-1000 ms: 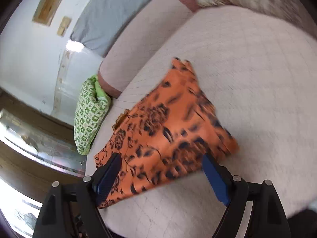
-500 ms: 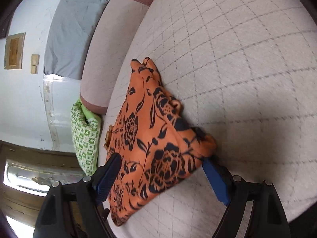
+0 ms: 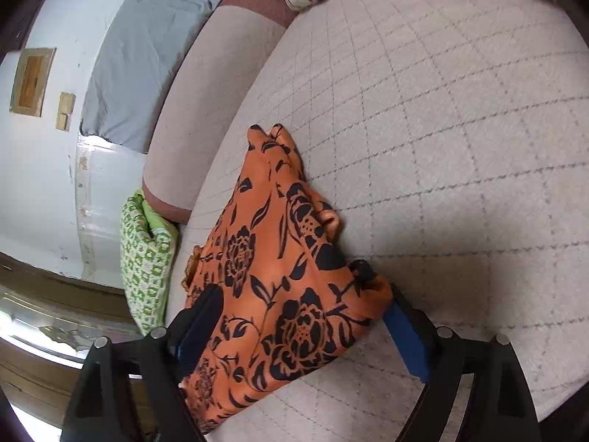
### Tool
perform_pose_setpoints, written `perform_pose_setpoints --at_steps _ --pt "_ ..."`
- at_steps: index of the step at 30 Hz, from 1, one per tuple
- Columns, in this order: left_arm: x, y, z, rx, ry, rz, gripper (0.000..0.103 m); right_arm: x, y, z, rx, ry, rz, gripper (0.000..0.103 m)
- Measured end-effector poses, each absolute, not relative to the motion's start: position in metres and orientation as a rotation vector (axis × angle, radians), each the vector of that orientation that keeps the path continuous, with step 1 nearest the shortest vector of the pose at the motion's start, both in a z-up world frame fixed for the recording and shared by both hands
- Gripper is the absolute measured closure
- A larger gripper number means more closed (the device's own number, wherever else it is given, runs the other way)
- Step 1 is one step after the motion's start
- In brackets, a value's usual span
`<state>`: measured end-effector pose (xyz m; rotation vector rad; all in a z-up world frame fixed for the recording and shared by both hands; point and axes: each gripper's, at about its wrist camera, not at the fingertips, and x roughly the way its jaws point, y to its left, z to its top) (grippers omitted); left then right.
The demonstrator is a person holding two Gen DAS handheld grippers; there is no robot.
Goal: Fold small clothes
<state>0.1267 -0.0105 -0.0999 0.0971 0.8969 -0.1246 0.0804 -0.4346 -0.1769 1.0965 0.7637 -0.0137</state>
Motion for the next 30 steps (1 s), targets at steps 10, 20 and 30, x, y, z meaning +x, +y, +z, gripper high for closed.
perform_pose_setpoints --at_steps 10,20,30 --pt "0.135 -0.019 -0.101 0.082 0.908 -0.12 0.035 0.089 -0.432 -0.171 1.005 0.799 -0.053 0.03" --pt "0.15 -0.035 -0.114 0.117 0.932 -0.146 0.034 0.117 -0.459 -0.129 0.811 0.803 -0.005 0.03" --pt "0.158 -0.041 -0.132 0.15 0.967 -0.152 0.03 0.198 -0.437 -0.154 0.729 0.986 0.137 0.084"
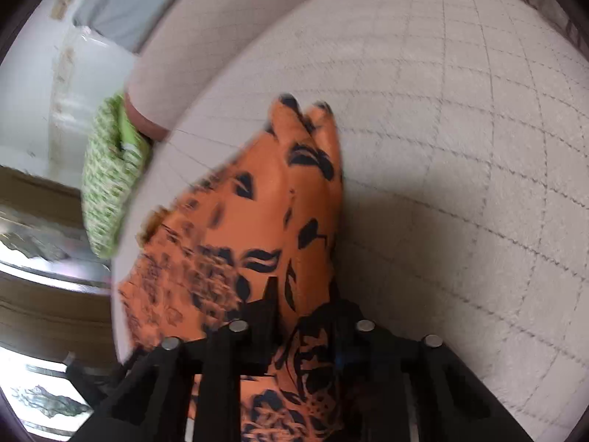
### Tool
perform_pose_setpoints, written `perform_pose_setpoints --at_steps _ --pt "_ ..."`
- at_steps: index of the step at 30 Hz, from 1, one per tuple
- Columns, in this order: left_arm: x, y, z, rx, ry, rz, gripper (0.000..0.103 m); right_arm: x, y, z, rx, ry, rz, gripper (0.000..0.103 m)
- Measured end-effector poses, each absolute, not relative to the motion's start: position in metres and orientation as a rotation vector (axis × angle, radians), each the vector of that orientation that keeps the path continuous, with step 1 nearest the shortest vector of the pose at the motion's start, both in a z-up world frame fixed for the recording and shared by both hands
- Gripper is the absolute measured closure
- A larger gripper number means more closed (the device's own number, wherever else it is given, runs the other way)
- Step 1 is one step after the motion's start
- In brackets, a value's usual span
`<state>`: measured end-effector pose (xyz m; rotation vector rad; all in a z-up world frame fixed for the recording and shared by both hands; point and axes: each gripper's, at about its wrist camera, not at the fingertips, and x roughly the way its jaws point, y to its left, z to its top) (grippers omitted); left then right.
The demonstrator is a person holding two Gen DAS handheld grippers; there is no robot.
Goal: Fold small clothes
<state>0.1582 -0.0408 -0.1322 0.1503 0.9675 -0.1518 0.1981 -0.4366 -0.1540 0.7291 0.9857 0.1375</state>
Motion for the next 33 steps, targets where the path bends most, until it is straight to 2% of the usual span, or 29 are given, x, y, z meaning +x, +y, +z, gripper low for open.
perform_pose_setpoints --at_steps 1,3,5,6,7,8,9,14,16,19,21,24,27,28,29,33 --pt "0.159 -0.041 -0.133 0.151 0.966 -0.152 0.029 0.194 -0.436 -0.151 0.716 0.958 0.122 0.085" --pt "0.16 -0.042 -0.134 0.15 0.965 -0.146 0.028 0.197 -0.432 -0.173 0.666 1.028 0.071 0.085" --pt "0.159 -0.043 -0.133 0.154 0.967 -0.14 0.028 0.193 -0.435 -0.173 0.7 0.999 0.073 0.081" --pt "0.16 -0.042 -0.132 0.152 0.968 -0.142 0.028 0.189 -0.436 -0.163 0.704 0.98 0.064 0.071" --pt "0.161 -0.041 -0.132 0.15 0.972 -0.144 0.028 0.185 -0.436 -0.152 0.675 0.954 0.036 0.052" --pt "0.16 -0.042 -0.132 0.148 0.972 -0.144 0.028 0.179 -0.436 -0.137 0.623 0.914 -0.012 0.042" --pt "0.16 -0.042 -0.132 0.147 0.971 -0.143 0.028 0.175 -0.435 -0.124 0.575 0.88 -0.066 0.037" --pt "0.159 -0.043 -0.132 0.146 0.971 -0.139 0.028 0.169 -0.415 -0.085 0.537 0.753 0.05 0.037" --pt "0.159 -0.043 -0.132 0.142 0.975 -0.142 0.028 0.182 -0.408 -0.097 0.604 0.793 0.163 0.036" --pt "0.159 -0.043 -0.132 0.139 0.976 -0.144 0.028 0.209 -0.43 -0.157 0.749 0.949 0.108 0.039" --pt "0.159 -0.041 -0.132 0.143 0.974 -0.148 0.028 0.202 -0.446 -0.159 0.875 0.887 0.129 0.04" --pt "0.161 -0.041 -0.133 0.136 0.973 -0.144 0.026 0.199 -0.44 -0.133 0.814 0.822 0.235 0.037" --pt "0.16 -0.041 -0.134 0.133 0.97 -0.14 0.026 0.214 -0.455 -0.156 0.825 0.847 0.139 0.02" --pt "0.16 -0.042 -0.133 0.135 0.971 -0.142 0.026 0.22 -0.461 -0.176 0.891 0.89 0.116 0.021" --pt "0.16 -0.042 -0.133 0.138 0.976 -0.142 0.026 0.213 -0.469 -0.178 0.966 0.846 0.11 0.021" --pt "0.16 -0.041 -0.131 0.129 0.981 -0.139 0.026 0.183 -0.459 -0.137 0.889 0.766 0.153 0.021"
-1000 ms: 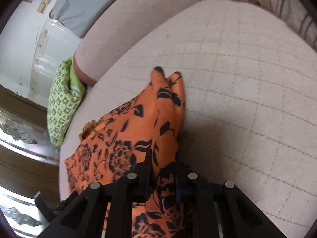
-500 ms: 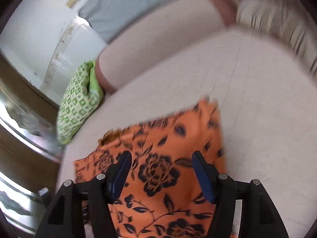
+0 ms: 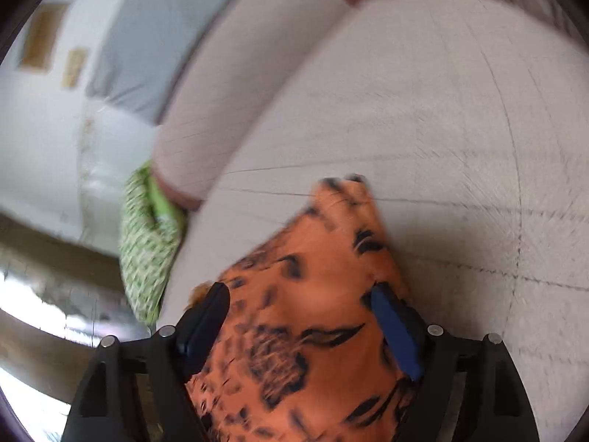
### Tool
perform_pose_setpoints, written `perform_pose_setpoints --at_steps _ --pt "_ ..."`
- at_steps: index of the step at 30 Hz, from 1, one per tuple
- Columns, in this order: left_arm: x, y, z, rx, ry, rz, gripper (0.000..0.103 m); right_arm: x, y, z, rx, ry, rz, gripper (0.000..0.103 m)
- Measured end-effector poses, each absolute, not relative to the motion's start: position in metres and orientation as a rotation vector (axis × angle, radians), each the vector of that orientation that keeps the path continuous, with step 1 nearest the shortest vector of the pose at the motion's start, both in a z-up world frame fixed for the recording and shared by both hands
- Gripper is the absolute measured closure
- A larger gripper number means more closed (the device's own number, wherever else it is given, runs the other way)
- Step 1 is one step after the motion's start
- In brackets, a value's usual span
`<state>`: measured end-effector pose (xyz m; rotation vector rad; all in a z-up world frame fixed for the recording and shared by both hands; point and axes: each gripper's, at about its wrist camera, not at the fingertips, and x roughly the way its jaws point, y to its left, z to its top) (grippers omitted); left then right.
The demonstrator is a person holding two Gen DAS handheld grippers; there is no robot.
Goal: Fold small clothes
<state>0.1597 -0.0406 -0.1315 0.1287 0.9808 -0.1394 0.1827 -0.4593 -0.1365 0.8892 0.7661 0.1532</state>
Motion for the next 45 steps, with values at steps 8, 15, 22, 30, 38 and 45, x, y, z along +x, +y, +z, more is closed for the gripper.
perform_pose_setpoints --at_steps 8,15,22,30,38,45 --pt "0.155 -0.039 -0.129 0.118 0.991 -0.136 0.026 0.059 -0.415 -0.143 0.917 0.817 0.125 0.021" --pt "0.156 -0.037 -0.127 0.111 1.008 -0.136 0.026 0.061 -0.423 -0.182 1.123 0.786 0.044 0.019" --pt "0.144 -0.024 -0.102 0.043 0.89 -0.1 0.026 0.07 -0.427 -0.18 1.187 0.734 -0.001 0.019" --pt "0.146 -0.036 -0.121 0.11 0.932 -0.098 0.025 0.095 -0.402 -0.173 1.123 0.733 -0.064 0.02" --pt "0.148 -0.046 -0.14 0.207 0.929 -0.087 0.02 0.118 -0.386 -0.174 1.008 0.767 -0.108 0.028" --pt "0.141 -0.023 -0.124 0.074 0.942 -0.143 0.021 0.146 -0.38 -0.157 0.948 0.84 -0.084 0.088"
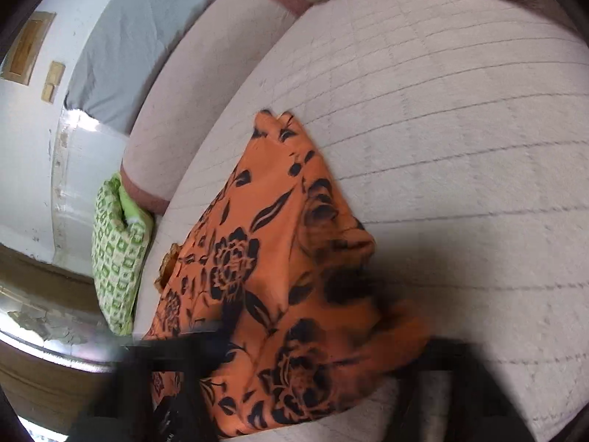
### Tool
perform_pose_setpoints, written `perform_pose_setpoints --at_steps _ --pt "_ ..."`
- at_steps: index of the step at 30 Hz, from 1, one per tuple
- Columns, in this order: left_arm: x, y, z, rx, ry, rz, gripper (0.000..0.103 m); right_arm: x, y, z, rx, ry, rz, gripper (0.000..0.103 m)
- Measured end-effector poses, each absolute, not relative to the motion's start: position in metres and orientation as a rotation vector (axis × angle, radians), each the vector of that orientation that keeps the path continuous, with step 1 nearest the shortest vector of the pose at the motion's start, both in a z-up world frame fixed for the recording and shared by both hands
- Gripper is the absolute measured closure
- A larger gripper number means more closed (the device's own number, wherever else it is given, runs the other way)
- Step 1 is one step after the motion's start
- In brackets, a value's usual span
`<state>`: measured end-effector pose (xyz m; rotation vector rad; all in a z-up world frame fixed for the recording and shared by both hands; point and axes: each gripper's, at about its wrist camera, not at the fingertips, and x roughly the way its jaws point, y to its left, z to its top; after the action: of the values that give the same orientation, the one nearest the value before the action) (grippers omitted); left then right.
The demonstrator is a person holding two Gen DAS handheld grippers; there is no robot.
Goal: Fold small clothes
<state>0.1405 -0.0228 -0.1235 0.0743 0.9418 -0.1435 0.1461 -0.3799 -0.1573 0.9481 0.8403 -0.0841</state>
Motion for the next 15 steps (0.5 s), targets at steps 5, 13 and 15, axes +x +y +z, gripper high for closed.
perform_pose_setpoints --at_steps 5,13,15 --pt "0.098 0.042 -0.084 -0.125 0.782 -0.071 0.021 0.155 -0.311 -0.065 0.619 0.746 -0.011 0.09" --pt "0.049 0.158 -0.073 -0.289 0.684 0.131 0.021 0.16 -0.127 -0.007 0.207 0.697 0.194 0.09" --pt "0.045 0.178 -0.084 -0.323 0.694 0.167 0.021 0.162 -0.091 -0.023 0.162 0.734 0.239 0.09"
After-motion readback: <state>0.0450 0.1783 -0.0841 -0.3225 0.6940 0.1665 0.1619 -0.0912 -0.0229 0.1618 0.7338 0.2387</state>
